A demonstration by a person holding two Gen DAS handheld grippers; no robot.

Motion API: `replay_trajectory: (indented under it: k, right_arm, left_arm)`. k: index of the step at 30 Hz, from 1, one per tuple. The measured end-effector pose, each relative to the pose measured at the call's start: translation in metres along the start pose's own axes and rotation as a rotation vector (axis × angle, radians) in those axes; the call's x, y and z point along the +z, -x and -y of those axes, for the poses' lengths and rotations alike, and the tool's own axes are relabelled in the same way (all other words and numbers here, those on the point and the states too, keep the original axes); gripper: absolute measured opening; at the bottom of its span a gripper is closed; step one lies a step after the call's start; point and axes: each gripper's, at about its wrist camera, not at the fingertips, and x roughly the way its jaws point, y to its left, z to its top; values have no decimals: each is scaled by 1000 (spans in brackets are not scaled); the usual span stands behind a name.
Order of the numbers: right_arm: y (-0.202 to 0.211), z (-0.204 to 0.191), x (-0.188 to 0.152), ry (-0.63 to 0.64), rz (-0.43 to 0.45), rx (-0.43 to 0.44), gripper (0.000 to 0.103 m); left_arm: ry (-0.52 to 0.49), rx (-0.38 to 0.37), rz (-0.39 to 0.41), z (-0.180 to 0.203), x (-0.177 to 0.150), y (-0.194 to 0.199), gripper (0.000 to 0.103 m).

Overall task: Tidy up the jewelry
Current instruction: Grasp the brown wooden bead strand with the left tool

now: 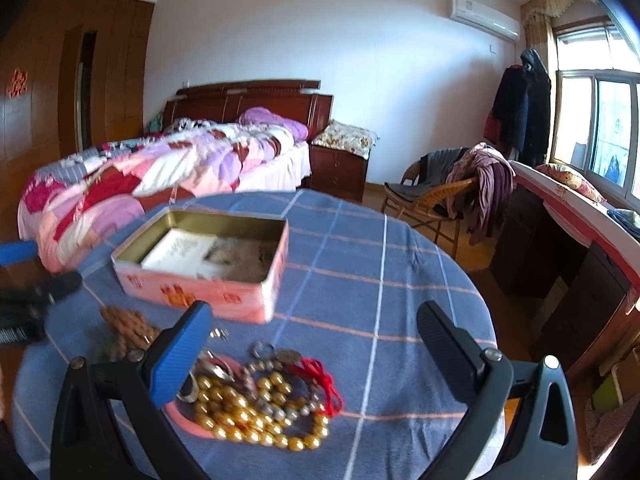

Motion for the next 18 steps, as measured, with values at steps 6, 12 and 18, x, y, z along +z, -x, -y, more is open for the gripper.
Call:
replay_trajectory:
  k: [6, 12, 18]
  right_arm:
    - [-9, 16, -23, 10, -58, -19, 103]
    - [-11, 20, -23, -5, -78, -15, 103]
    - [-12, 16, -23, 9, -78, -16, 103]
  left_arm:
    - [-20, -35, -15, 15, -7, -5, 93]
    - [-67, -108, -69, 38, -16, -21, 86]
    - [-79, -162, -102, 45, -20, -36, 48]
